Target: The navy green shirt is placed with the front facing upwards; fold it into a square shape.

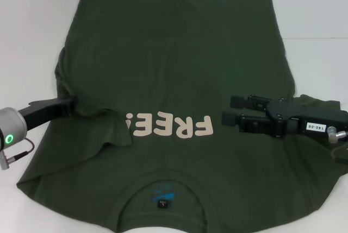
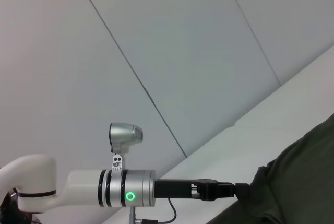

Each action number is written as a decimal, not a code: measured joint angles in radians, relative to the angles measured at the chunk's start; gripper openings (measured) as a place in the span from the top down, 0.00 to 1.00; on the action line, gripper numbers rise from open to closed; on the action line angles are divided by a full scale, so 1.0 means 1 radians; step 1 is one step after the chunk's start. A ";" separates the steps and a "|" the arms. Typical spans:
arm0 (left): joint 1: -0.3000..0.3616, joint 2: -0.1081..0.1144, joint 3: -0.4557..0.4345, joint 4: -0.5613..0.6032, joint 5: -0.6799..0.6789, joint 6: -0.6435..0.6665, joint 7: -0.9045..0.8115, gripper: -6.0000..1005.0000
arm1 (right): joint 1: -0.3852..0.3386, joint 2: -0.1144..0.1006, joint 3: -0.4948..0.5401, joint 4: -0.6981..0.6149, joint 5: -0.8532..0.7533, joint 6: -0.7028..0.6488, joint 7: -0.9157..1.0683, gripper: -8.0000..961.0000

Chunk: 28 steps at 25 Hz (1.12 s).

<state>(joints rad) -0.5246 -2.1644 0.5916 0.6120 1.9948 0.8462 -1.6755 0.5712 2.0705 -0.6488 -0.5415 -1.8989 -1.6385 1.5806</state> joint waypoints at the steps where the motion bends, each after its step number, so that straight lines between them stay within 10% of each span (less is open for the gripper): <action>1: -0.001 0.000 0.003 0.003 -0.001 0.007 -0.006 0.97 | 0.000 0.000 0.000 0.000 0.000 0.000 0.000 0.08; 20: -0.108 -0.003 0.008 -0.033 -0.049 -0.011 -0.033 0.96 | -0.009 -0.001 -0.001 0.005 -0.002 0.001 -0.008 0.08; 28: -0.105 -0.002 0.009 -0.040 -0.108 -0.001 -0.033 0.75 | -0.010 -0.002 0.000 0.002 -0.001 0.002 -0.008 0.08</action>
<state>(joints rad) -0.6296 -2.1664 0.6008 0.5725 1.8864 0.8455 -1.7088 0.5615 2.0682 -0.6489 -0.5390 -1.9004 -1.6364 1.5726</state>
